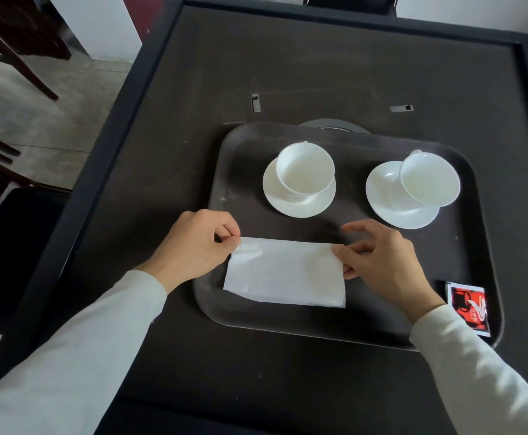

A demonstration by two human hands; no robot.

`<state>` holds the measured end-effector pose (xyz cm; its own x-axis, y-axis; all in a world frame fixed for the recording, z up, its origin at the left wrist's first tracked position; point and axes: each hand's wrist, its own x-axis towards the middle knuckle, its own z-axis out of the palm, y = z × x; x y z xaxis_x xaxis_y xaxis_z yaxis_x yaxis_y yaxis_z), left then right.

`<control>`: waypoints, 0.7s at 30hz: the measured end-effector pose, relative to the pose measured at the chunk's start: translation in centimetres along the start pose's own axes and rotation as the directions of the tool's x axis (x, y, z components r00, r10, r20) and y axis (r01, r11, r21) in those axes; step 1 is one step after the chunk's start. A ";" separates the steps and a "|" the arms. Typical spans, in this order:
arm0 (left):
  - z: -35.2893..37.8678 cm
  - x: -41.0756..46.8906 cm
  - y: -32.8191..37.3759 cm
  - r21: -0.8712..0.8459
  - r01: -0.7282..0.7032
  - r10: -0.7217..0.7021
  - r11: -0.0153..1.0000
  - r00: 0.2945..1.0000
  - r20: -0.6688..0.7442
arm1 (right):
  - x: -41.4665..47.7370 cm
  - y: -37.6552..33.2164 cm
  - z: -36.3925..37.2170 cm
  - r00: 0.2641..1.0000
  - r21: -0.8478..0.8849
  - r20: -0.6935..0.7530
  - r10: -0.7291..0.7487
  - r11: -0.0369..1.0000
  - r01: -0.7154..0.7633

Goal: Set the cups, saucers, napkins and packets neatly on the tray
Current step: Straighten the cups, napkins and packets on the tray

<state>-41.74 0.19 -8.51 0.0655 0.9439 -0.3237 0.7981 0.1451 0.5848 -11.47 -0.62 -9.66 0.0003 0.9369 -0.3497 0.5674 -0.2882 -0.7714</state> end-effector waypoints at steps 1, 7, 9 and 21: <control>0.1 0.0 0.0 0.000 0.000 0.000 1.000 1.000 -0.003 | 0.0 0.0 0.0 1.000 0.001 -0.007 0.001 1.000 -0.001; 0.2 -0.1 0.1 0.099 -0.033 0.040 0.995 0.997 -0.068 | -0.3 0.2 0.3 0.997 -0.139 -0.073 -0.019 0.990 0.009; 0.5 -0.6 0.1 0.247 -0.119 0.164 0.962 0.972 -0.169 | -0.6 0.3 0.5 0.967 -0.365 -0.191 -0.167 0.927 0.088; 4.5 -2.7 -0.4 0.583 -0.576 0.441 0.573 0.816 0.373 | -2.3 2.6 3.1 0.802 -0.692 0.402 -0.443 0.426 0.582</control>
<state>-39.57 -3.74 -11.20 0.6293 0.7235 -0.2837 0.7684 -0.6339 0.0879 -12.56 -4.13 -12.49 -0.5818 0.7989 -0.1526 0.8120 0.5600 -0.1645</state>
